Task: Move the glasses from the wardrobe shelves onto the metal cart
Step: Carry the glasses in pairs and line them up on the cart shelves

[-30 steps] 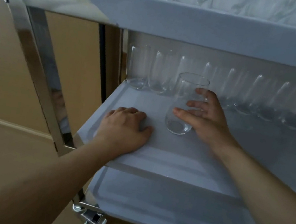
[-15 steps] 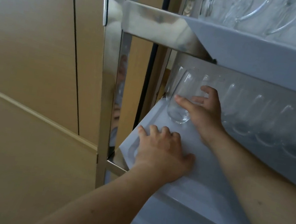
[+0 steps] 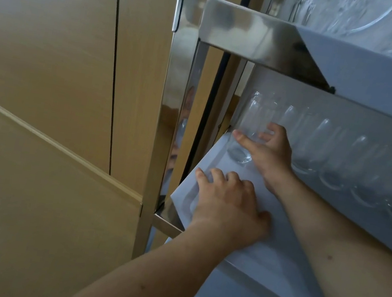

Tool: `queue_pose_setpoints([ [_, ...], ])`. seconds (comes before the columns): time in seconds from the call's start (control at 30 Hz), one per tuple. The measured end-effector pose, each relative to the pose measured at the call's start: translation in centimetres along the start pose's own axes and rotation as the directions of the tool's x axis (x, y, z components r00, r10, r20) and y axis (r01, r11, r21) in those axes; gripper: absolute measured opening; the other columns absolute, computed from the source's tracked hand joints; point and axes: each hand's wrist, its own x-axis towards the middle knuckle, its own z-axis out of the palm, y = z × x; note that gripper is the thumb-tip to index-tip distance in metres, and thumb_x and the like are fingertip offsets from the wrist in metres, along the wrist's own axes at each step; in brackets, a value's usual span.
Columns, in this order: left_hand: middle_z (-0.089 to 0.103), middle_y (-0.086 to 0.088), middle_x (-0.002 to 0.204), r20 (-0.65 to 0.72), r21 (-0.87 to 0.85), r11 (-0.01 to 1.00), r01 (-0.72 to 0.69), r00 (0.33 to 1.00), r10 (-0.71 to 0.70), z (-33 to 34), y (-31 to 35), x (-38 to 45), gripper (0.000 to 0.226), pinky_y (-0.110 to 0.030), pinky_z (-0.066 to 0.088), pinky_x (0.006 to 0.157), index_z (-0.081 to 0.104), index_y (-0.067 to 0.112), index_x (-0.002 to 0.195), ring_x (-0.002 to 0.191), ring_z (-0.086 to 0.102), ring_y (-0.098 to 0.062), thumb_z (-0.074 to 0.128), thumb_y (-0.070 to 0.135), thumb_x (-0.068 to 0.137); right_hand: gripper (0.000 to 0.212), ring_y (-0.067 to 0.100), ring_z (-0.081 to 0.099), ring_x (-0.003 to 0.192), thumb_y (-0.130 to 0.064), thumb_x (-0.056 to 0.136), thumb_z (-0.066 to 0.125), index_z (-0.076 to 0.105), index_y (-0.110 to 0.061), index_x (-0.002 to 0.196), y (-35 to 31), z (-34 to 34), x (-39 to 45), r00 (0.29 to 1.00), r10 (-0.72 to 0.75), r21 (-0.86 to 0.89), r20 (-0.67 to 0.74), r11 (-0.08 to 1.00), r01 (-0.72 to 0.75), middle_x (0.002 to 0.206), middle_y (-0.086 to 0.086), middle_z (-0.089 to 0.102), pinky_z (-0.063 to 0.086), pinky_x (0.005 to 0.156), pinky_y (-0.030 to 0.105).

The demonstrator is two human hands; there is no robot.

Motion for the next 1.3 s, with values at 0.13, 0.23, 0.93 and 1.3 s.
queue_pose_setpoints([
  [0.13, 0.056, -0.011, 0.126, 0.016, 0.013, 1.0, 0.005, 1.0, -0.005, -0.2, 0.0, 0.3, 0.065, -0.069, 0.013, 0.115, 0.058, 0.017, 0.127, 0.125, 0.042, -0.04, 0.036, 0.067, 0.093, 0.093, 0.017, 0.055, 0.121, -0.053, 0.069, 0.087, 0.041, -0.025, 0.145, 0.3, -1.7, -1.4, 0.999, 0.035, -0.068, 0.039, 0.997, -0.032, 0.137, 0.0, 0.055, 0.044, 0.099, 0.028],
  [0.23, 0.056, -0.01, 0.126, 0.009, 0.015, 1.0, 0.004, 1.0, -0.004, -0.2, 0.1, 0.2, 0.066, -0.068, 0.014, 0.115, 0.057, 0.017, 0.13, 0.125, 0.043, -0.038, 0.036, 0.067, 0.092, 0.09, 0.019, 0.055, 0.125, -0.052, 0.073, 0.085, 0.042, -0.026, 0.146, 1.0, -3.9, -3.6, 0.998, 0.039, -0.182, 0.051, 0.983, -0.029, 0.136, 0.003, 0.056, 0.043, 0.105, 0.03],
  [0.93, 0.071, -0.01, 0.119, 0.186, -0.164, 0.983, -0.085, 0.976, 0.116, -7.1, 5.6, -8.5, 0.04, -0.046, 0.049, 0.098, 0.071, 0.01, 0.12, 0.116, 0.061, -0.036, 0.073, 0.031, 0.085, 0.081, 0.034, 0.027, 0.147, -0.056, 0.092, 0.061, 0.03, -0.017, 0.156, -1.8, -19.9, -18.0, 0.862, 0.401, -0.652, 0.31, 0.749, -0.113, 0.16, 0.011, 0.035, 0.027, 0.119, 0.041],
  [1.3, 0.055, -0.006, 0.143, 0.373, -0.185, 0.976, -0.118, 0.91, 0.181, -32.5, 12.1, -11.1, 0.052, -0.042, 0.04, 0.11, 0.056, 0.013, 0.141, 0.134, 0.046, -0.028, 0.065, 0.036, 0.096, 0.082, 0.032, 0.02, 0.15, -0.054, 0.093, 0.062, 0.027, -0.02, 0.158, -22.6, -32.0, -22.1, 0.756, 0.573, -0.609, 0.315, 0.733, -0.302, 0.162, 0.009, 0.029, 0.024, 0.12, 0.045],
])
